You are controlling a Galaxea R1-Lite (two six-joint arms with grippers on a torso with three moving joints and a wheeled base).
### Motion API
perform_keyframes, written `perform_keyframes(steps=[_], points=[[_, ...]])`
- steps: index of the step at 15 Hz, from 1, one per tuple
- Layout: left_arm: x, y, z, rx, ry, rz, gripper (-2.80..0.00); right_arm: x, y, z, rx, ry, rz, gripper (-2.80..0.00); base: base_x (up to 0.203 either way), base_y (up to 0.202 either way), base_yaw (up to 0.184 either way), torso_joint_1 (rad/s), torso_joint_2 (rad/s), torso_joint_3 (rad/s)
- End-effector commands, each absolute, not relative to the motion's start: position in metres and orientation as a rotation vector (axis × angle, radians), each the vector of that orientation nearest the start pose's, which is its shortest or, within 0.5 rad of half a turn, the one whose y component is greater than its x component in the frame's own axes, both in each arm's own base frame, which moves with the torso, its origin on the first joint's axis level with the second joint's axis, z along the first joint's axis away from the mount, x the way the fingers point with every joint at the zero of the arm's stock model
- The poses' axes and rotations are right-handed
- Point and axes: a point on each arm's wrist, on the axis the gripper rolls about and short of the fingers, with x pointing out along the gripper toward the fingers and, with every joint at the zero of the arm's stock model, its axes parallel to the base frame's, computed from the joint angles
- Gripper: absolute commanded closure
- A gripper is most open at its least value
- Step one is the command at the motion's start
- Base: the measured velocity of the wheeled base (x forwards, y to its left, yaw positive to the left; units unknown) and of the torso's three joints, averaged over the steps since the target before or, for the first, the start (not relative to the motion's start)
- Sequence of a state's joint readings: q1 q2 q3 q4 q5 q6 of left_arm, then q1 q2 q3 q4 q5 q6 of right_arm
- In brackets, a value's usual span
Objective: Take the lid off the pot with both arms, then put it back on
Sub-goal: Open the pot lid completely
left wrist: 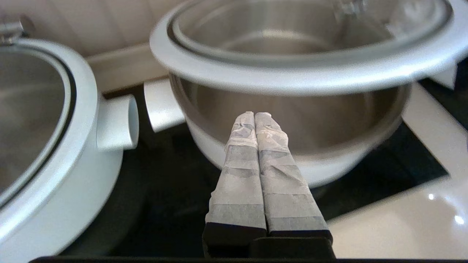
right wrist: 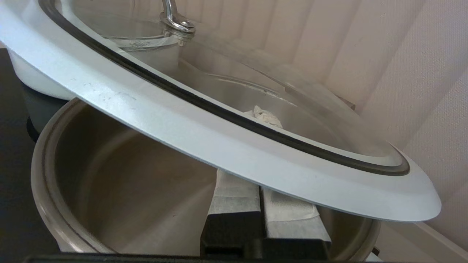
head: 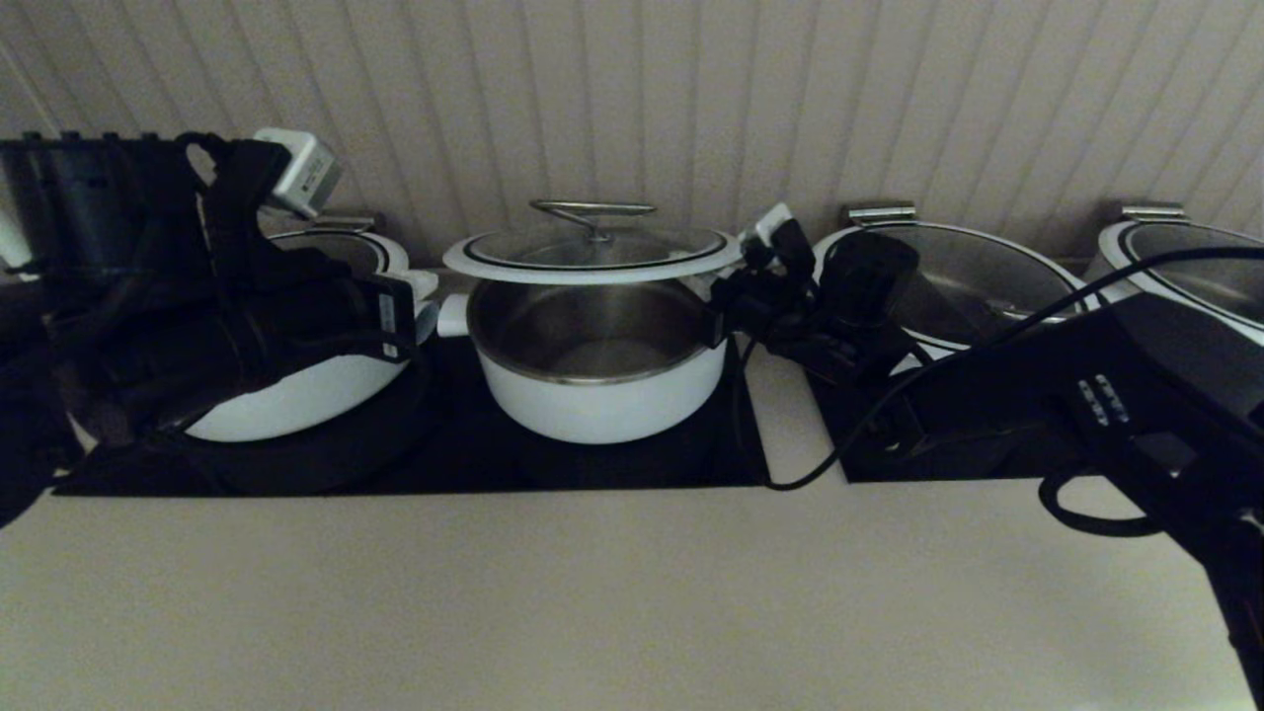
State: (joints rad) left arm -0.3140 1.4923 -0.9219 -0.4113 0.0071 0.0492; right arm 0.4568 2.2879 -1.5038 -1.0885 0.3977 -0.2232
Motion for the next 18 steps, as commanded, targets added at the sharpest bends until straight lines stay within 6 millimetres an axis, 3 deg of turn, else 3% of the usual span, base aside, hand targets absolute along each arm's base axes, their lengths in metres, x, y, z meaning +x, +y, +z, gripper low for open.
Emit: perform_keyframes(steps=[1, 8, 18], points=[[0.234, -0.076, 0.251, 0.073, 0.143, -0.311, 0.0, 0.417, 0.215, 0.19, -0.199, -0.421, 0.81, 0.0, 0.0, 0.0, 0.0, 0.0, 0.0, 0.0], [0.226, -0.081, 0.223, 0.081, 0.226, -0.343, 0.0, 0.416, 0.215, 0.192, -0.199, -0.428, 0.81, 0.0, 0.0, 0.0, 0.0, 0.0, 0.0, 0.0], [0.263, -0.117, 0.208, 0.079, 0.169, -0.413, 0.0, 0.415, 0.218, 0.192, -0.199, -0.427, 0.816, 0.0, 0.0, 0.0, 0.0, 0.0, 0.0, 0.0]])
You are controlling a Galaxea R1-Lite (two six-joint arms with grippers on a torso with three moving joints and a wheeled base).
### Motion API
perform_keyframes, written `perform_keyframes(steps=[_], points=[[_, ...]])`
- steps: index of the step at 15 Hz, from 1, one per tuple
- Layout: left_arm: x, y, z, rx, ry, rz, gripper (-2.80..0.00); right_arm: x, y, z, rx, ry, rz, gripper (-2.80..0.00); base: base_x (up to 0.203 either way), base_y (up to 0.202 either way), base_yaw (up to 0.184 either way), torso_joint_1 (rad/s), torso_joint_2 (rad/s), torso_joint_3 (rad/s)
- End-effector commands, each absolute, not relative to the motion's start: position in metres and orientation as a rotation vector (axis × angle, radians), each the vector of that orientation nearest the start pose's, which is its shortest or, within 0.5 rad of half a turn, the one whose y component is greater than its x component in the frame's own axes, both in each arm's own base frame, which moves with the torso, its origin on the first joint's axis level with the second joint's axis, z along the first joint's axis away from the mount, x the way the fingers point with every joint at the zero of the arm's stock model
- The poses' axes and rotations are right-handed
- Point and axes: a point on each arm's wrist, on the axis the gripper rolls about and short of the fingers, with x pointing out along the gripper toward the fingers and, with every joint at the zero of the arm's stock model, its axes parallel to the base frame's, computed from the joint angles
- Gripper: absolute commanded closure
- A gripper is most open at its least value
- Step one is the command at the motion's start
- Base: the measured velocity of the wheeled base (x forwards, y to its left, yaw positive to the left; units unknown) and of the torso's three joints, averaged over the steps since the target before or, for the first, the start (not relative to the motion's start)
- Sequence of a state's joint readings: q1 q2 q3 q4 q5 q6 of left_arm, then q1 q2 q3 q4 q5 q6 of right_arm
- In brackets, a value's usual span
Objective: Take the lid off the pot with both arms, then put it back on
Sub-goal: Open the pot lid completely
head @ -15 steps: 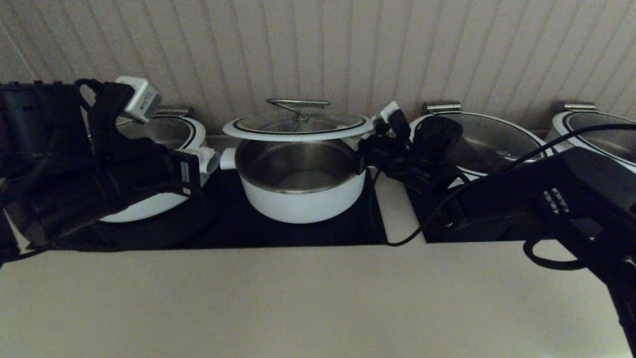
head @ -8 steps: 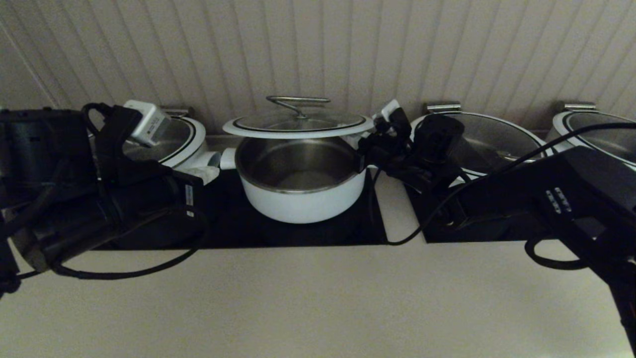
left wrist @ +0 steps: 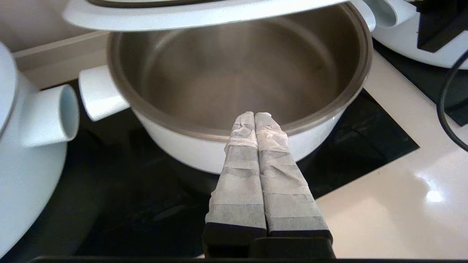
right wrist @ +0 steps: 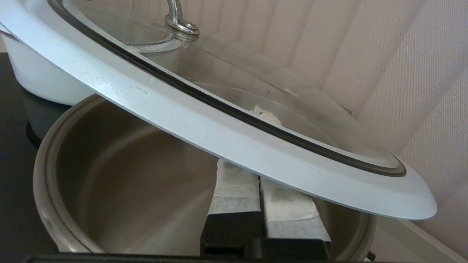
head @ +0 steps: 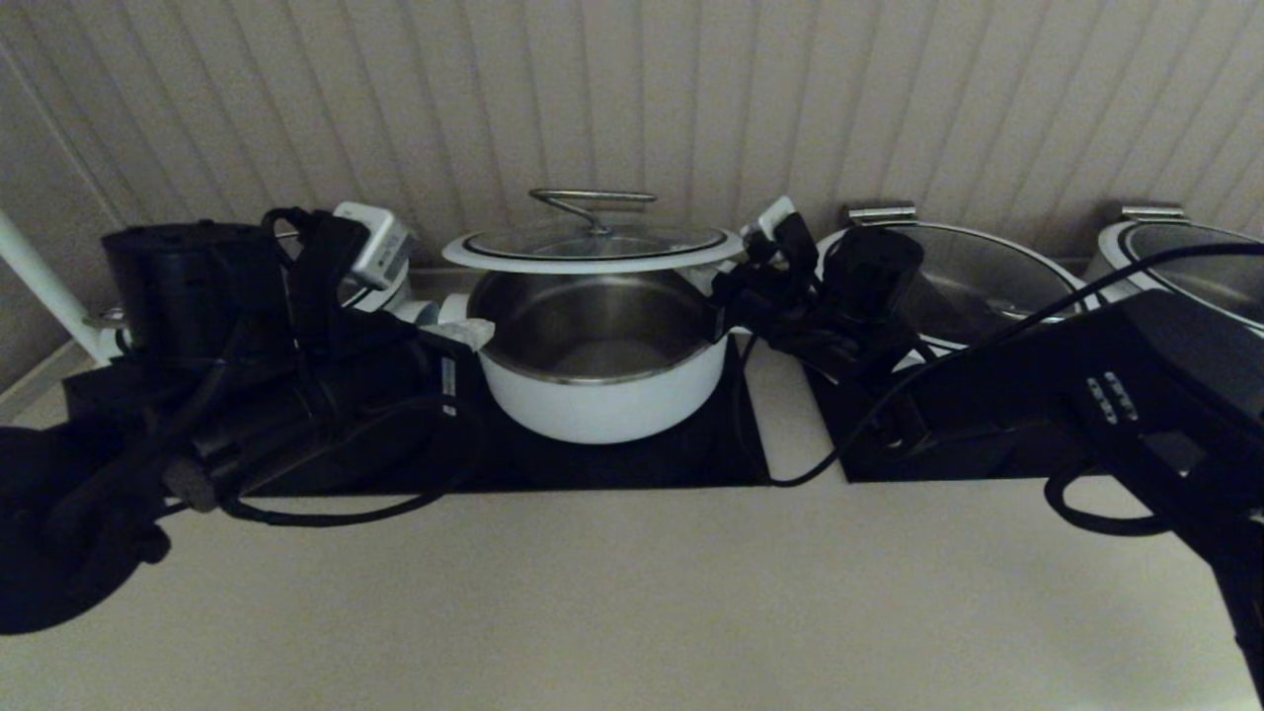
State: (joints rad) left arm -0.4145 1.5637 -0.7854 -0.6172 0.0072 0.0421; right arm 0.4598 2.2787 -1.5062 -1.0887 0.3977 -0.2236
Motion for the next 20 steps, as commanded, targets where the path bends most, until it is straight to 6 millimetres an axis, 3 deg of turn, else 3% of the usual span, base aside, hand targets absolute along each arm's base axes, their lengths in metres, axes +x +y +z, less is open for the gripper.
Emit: perform_keyframes(steps=[1, 7, 15, 20], points=[[0.269, -0.119, 0.209, 0.078, 0.166, -0.413, 0.0, 0.415, 0.218, 0.192, -0.198, -0.427, 0.818, 0.0, 0.0, 0.0, 0.0, 0.0, 0.0, 0.0], [0.3, -0.132, 0.218, 0.064, 0.123, -0.378, 0.0, 0.41, 0.226, 0.192, -0.205, -0.436, 0.833, 0.0, 0.0, 0.0, 0.0, 0.0, 0.0, 0.0], [0.309, -0.136, 0.209, 0.07, 0.147, -0.367, 0.0, 0.405, 0.231, 0.197, -0.202, -0.447, 0.845, 0.0, 0.0, 0.0, 0.0, 0.0, 0.0, 0.0], [0.32, -0.14, 0.207, 0.061, 0.074, -0.348, 0.0, 0.403, 0.23, 0.2, -0.203, -0.455, 0.844, 0.0, 0.0, 0.0, 0.0, 0.0, 0.0, 0.0]])
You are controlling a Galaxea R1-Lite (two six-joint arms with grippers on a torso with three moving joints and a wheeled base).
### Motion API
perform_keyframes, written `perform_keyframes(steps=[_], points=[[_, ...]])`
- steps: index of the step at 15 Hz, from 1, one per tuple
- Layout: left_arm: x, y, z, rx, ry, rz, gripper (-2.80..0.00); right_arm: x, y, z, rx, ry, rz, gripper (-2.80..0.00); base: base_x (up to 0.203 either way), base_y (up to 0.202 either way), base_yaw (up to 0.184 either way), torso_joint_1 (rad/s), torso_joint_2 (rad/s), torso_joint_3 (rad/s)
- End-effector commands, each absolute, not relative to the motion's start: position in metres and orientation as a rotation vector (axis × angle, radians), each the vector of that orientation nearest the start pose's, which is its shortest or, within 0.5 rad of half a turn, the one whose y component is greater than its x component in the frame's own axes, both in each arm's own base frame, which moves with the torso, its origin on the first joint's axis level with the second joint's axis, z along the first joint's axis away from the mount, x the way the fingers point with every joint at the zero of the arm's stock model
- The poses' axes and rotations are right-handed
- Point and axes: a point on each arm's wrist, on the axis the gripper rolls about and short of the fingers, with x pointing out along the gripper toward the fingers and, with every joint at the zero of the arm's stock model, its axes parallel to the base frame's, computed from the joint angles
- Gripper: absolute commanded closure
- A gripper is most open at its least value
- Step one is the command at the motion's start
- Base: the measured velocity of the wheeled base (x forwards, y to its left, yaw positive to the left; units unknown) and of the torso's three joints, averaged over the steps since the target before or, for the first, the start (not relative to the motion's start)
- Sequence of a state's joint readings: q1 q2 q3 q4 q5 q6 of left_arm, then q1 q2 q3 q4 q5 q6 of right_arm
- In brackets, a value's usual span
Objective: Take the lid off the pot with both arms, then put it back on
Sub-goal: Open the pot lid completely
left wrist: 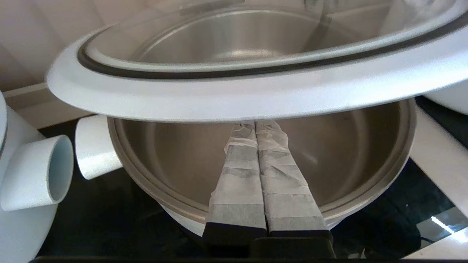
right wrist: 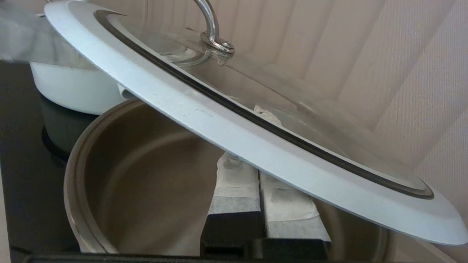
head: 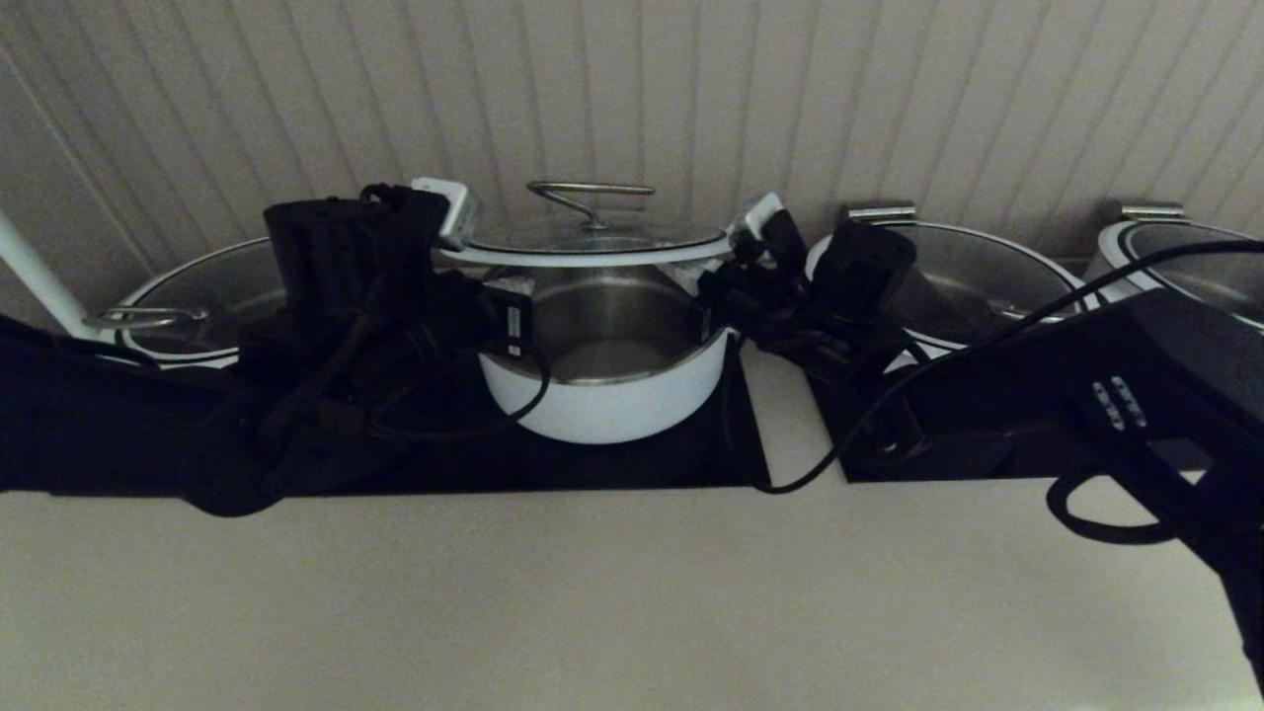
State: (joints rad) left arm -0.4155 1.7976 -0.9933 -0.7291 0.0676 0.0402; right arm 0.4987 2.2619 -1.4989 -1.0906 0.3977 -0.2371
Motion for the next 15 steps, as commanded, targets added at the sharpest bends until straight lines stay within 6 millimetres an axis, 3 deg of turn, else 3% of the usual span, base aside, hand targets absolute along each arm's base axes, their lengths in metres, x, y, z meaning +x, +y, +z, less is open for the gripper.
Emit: perform_keyframes(steps=[1, 4, 10, 15], points=[[0.322, -0.14, 0.21, 0.058, 0.062, -0.348, 0.0, 0.403, 0.229, 0.201, -0.204, -0.457, 0.843, 0.0, 0.0, 0.0, 0.0, 0.0, 0.0, 0.0], [0.326, -0.142, 0.218, 0.053, 0.034, -0.347, 0.0, 0.4, 0.229, 0.198, -0.217, -0.448, 0.847, 0.0, 0.0, 0.0, 0.0, 0.0, 0.0, 0.0], [0.329, -0.143, 0.217, 0.053, 0.036, -0.346, 0.0, 0.377, 0.23, 0.182, -0.215, -0.408, 0.885, 0.0, 0.0, 0.0, 0.0, 0.0, 0.0, 0.0], [0.329, -0.143, 0.217, 0.053, 0.035, -0.346, 0.0, 0.354, 0.221, 0.186, -0.226, -0.385, 0.898, 0.0, 0.0, 0.0, 0.0, 0.0, 0.0, 0.0]])
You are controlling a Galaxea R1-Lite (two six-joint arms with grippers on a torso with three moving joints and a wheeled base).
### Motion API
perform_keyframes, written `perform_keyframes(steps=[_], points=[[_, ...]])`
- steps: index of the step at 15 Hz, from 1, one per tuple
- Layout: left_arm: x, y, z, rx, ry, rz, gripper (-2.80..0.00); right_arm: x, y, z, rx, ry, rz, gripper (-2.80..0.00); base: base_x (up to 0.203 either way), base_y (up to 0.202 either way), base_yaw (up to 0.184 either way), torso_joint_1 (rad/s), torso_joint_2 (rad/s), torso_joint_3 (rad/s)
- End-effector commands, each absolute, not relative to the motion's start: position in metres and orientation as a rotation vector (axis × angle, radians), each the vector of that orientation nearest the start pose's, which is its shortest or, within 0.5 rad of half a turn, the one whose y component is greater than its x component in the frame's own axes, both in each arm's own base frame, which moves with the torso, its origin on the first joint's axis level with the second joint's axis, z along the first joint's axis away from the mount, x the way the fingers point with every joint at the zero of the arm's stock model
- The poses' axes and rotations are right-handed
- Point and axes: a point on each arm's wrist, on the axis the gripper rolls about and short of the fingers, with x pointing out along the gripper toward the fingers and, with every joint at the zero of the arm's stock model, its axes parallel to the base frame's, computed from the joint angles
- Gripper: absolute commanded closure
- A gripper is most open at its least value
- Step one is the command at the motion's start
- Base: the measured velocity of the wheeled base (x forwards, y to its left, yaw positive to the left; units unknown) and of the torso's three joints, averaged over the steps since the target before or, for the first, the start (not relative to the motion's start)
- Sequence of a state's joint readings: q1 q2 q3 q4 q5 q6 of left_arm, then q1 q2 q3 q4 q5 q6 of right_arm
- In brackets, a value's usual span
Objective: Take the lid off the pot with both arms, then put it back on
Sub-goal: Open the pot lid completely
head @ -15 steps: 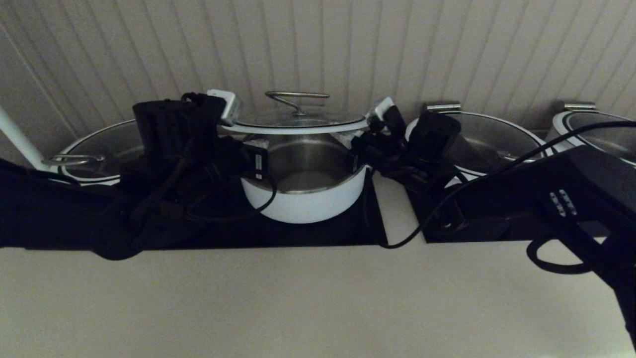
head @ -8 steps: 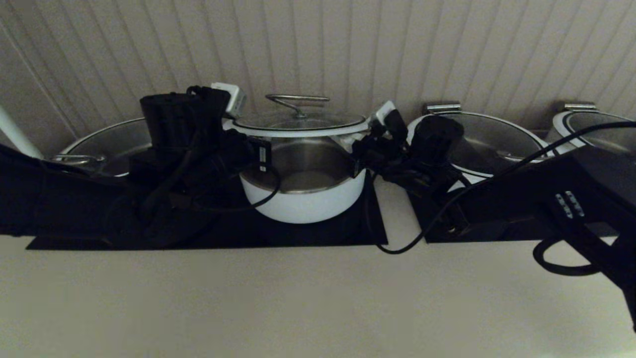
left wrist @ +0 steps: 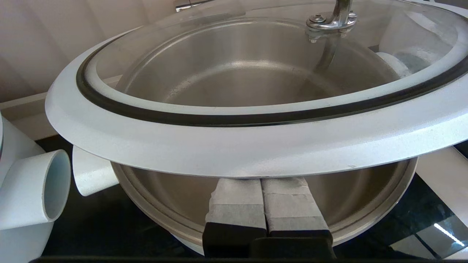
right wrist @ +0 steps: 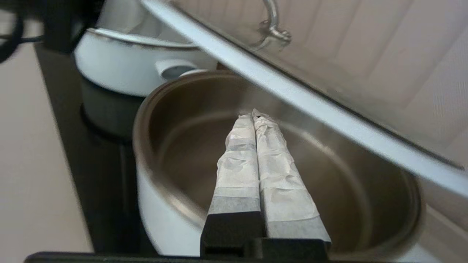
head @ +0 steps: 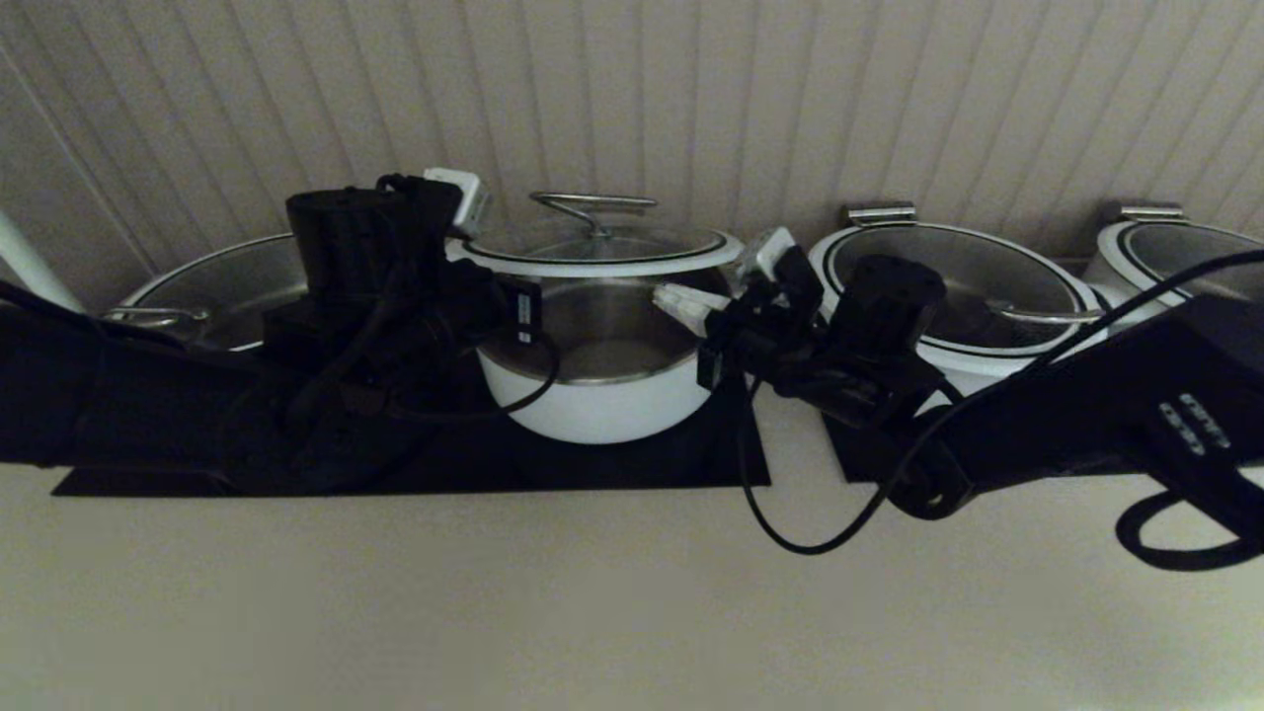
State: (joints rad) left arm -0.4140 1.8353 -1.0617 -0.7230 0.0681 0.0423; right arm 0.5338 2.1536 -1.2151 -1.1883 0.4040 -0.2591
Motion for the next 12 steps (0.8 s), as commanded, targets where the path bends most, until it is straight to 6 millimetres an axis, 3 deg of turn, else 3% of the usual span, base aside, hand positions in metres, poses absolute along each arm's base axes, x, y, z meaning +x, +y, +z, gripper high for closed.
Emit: perform_keyframes(steps=[1, 8, 12], points=[[0.329, -0.143, 0.218, 0.052, 0.032, -0.346, 0.0, 0.348, 0.217, 0.187, -0.228, -0.378, 0.899, 0.0, 0.0, 0.0, 0.0, 0.0, 0.0, 0.0], [0.328, -0.142, 0.224, 0.049, 0.012, -0.344, 0.0, 0.293, 0.184, 0.173, -0.25, -0.271, 0.914, 0.0, 0.0, 0.0, 0.0, 0.0, 0.0, 0.0], [0.33, -0.137, 0.225, 0.048, 0.011, -0.331, 0.0, 0.254, 0.161, 0.175, -0.252, -0.245, 0.915, 0.0, 0.0, 0.0, 0.0, 0.0, 0.0, 0.0]])
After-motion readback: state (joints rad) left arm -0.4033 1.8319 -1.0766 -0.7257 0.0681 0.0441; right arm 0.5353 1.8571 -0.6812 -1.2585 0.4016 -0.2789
